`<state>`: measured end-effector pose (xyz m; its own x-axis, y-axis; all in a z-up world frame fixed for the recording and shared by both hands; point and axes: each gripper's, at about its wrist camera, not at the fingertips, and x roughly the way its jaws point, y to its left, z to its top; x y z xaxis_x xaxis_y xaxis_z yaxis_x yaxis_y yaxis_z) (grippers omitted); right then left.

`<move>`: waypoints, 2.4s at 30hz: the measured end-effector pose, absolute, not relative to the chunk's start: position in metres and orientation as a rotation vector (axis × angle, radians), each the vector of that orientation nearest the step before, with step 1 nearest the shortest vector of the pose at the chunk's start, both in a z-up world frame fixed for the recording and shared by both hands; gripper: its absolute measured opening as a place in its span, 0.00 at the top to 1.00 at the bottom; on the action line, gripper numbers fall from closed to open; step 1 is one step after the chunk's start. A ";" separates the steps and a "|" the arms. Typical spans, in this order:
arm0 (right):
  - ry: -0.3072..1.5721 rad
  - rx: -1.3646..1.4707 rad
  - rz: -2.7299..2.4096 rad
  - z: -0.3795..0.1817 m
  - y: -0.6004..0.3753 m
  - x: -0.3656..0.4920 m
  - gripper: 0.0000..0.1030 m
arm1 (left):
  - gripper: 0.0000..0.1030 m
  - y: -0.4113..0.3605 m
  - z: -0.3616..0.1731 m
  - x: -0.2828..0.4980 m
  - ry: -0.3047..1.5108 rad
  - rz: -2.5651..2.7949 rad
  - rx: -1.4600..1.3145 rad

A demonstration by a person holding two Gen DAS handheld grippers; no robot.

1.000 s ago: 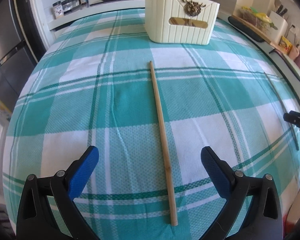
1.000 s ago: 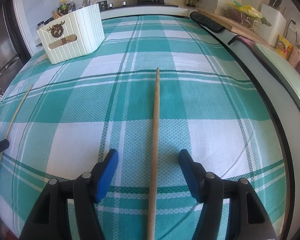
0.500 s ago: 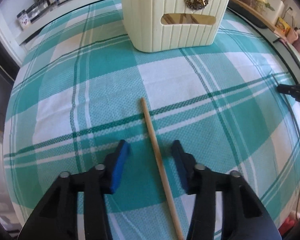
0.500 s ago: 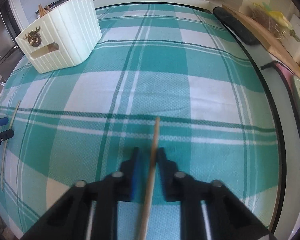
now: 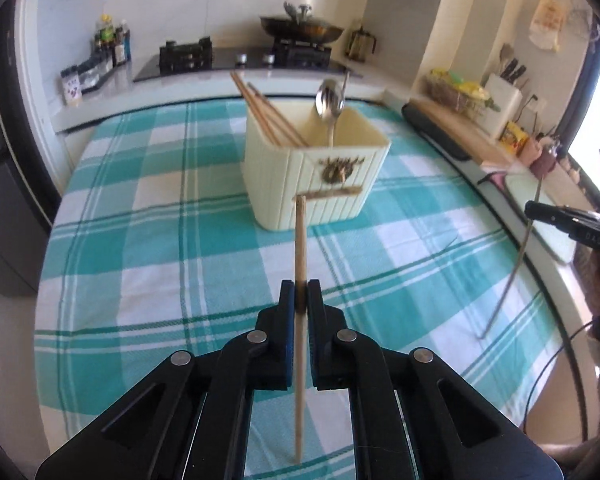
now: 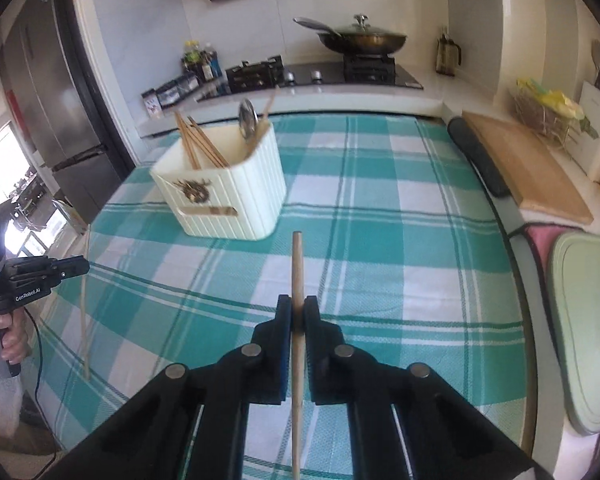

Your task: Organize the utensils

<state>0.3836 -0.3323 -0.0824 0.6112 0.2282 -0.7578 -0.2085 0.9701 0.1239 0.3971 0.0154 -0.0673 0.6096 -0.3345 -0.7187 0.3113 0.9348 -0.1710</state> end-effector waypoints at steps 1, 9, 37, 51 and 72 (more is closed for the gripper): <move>0.849 0.022 0.263 -0.069 -0.330 0.381 0.94 | 0.96 0.019 -0.051 0.394 0.802 -0.379 -0.045; 0.561 -0.003 0.314 0.045 -0.299 0.432 0.94 | 0.96 0.022 0.087 0.443 0.497 -0.393 -0.136; 0.643 0.076 0.370 -0.026 -0.232 0.558 0.40 | 0.00 -0.027 0.000 0.492 0.492 -0.048 0.103; 0.515 -0.021 0.061 -0.002 -0.252 0.362 0.00 | 0.00 -0.044 0.014 0.339 0.449 0.032 0.073; 0.491 -0.075 0.088 0.027 -0.218 0.291 0.00 | 0.00 -0.029 0.039 0.295 0.509 0.107 0.004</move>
